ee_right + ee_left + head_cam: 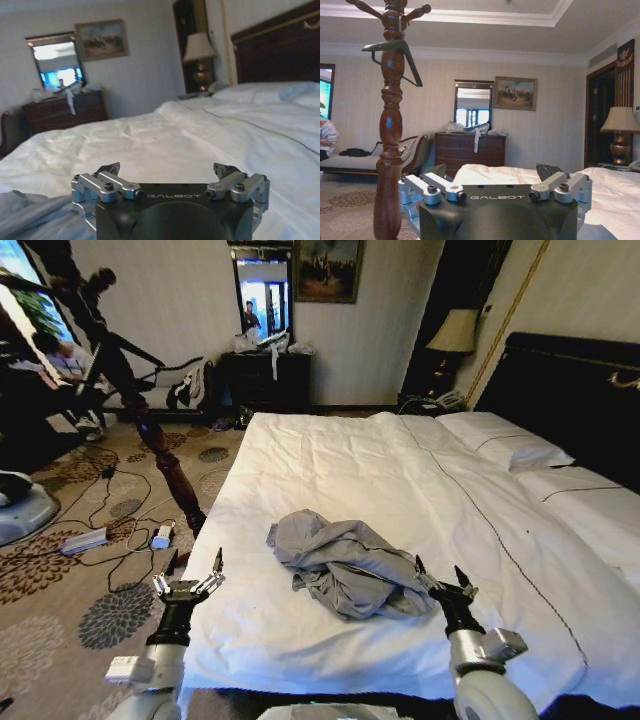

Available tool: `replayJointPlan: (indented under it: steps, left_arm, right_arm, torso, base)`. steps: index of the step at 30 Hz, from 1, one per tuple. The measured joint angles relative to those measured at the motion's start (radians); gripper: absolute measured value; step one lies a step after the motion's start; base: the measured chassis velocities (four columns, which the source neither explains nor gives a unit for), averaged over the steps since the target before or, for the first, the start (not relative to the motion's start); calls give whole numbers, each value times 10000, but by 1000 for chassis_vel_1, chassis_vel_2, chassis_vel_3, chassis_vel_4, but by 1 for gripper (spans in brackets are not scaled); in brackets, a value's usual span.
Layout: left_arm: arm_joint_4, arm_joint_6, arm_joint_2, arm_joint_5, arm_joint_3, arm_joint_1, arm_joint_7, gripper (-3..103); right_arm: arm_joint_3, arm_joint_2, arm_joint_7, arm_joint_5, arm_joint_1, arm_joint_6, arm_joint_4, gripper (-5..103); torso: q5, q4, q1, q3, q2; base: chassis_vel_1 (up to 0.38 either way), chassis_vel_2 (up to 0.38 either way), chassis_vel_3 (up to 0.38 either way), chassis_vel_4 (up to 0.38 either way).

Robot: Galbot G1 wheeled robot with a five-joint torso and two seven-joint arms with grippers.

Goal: Pick up the clothes from the bed and hang them on the clothes hanger.

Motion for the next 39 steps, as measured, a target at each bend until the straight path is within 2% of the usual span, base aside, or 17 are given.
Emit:
replayJointPlan:
  steps: [2,10,15,18,23,27,28,29,32,35,39]
  left_arm:
    - [-23,-1,31,28,-47,31,30,100]
    - [-67,12,76,4,-101,47,41,100]
    - [-529,178,134,-614,-232,93,12,100]
    - [-920,454,342,-1503,-678,41,-82,100]
    - [-792,490,805,-1618,-1051,52,-95,100]
    - [-517,614,1986,-1852,-1196,234,15,100]
    - [-304,767,2715,-2046,-1170,357,168,100]
    - [-304,767,2715,-2046,-1170,357,168,100]
    - [296,905,3929,-2369,-1111,460,627,100]
    - [612,905,4302,-2444,-1097,408,887,100]
    - [1555,742,5122,-2553,-986,58,1951,100]
  right_arm:
    - [-235,138,579,562,11,-322,122,100]
    - [-262,282,690,230,-98,-193,424,100]
    - [-84,385,449,-585,-150,420,720,100]
    - [365,438,101,-1138,-118,1115,817,100]
    - [878,421,-86,-1285,-108,1497,827,100]
    - [1166,454,-51,-1200,-157,1606,940,100]
    - [1205,512,1,-1192,-183,1649,964,100]
    - [1205,512,1,-1192,-183,1649,964,100]
    - [1191,713,145,-1191,-195,1666,967,100]
    - [1163,780,179,-1187,-223,1667,963,100]
    - [1200,938,255,-1170,-283,1704,917,100]
  torso:
    - [0,0,1,1,0]
    - [0,0,0,0,0]
    - [-1,0,0,0,0]
    - [1,0,0,0,0]
    - [-1,1,0,0,0]
    - [-1,0,0,0,0]
    - [-1,0,0,0,0]
    - [-1,0,0,0,0]
    - [-3,0,0,0,-1]
    - [-1,-1,0,0,0]
    - [-3,3,0,0,0]
  base:
    - [0,0,0,0]
    - [0,0,0,0]
    - [0,0,0,0]
    - [0,0,0,0]
    - [0,0,0,0]
    - [0,0,0,0]
    - [0,0,0,0]
    - [0,0,0,0]
    - [0,0,0,0]
    - [0,0,0,0]
    - [0,0,0,0]
